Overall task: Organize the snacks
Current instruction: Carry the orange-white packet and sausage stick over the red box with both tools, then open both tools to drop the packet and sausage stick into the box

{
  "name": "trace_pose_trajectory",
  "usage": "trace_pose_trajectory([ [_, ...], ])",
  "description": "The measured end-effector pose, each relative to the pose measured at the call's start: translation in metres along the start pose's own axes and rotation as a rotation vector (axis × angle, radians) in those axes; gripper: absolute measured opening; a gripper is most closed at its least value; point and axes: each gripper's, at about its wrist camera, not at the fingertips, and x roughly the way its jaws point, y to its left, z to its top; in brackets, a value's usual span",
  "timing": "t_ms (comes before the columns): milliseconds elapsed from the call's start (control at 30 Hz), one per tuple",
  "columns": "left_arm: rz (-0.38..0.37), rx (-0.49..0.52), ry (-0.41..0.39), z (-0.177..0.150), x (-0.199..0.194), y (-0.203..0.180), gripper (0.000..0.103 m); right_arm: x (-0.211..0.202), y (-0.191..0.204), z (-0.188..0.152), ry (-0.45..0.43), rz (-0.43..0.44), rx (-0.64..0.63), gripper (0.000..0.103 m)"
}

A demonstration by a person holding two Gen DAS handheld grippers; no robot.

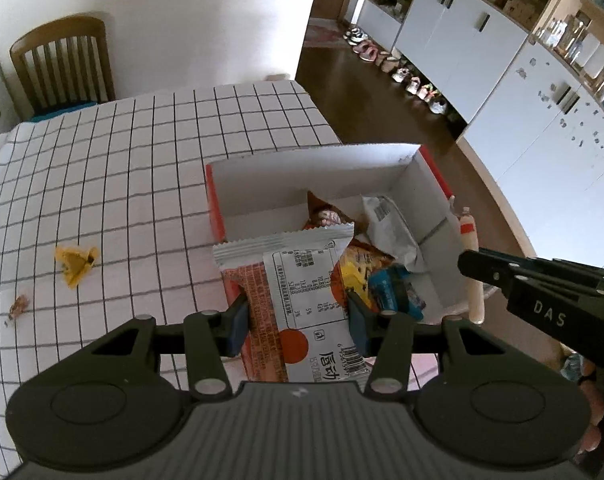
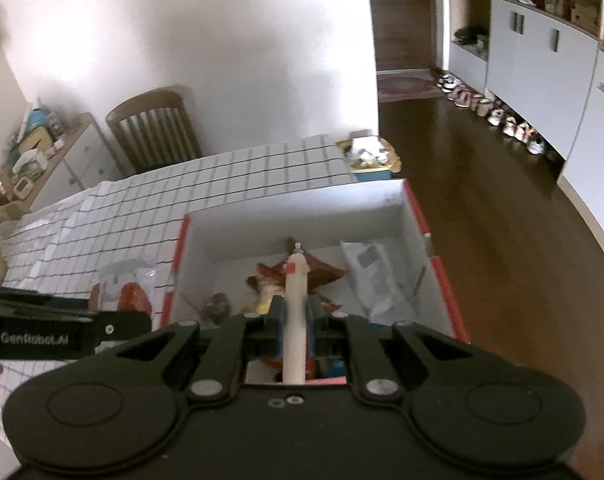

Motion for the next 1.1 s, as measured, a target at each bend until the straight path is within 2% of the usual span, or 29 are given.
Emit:
trace_pose_trajectory([
  [167,0.045,0.020,0.002,0.020,0.023,-0.008,0.049,0.017,-0.017,0.006,0.012,-0.035,0.021,0.009],
  [500,0.138,0.043,0.069,0.046,0.081,-0.013,0.049,0.052,-0.044,0.005,0.055,-0.094,0.060,0.009],
  [633,0.151,0.070,0.071,0.051,0.097,-0.017,0.049,0.065,-0.048,0.004,0.079,-0.105,0.076,0.009],
  [833,0.163,0.086,0.116,0.055,0.118,-0.020,0.049,0.088,-0.057,0.007,0.107,-0.103,0.086,0.009],
  [1100,0.174,0.106,0.147,0.052,0.133,-0.024,0.049,0.109,-0.054,0.000,0.160,-0.082,0.094,0.009],
])
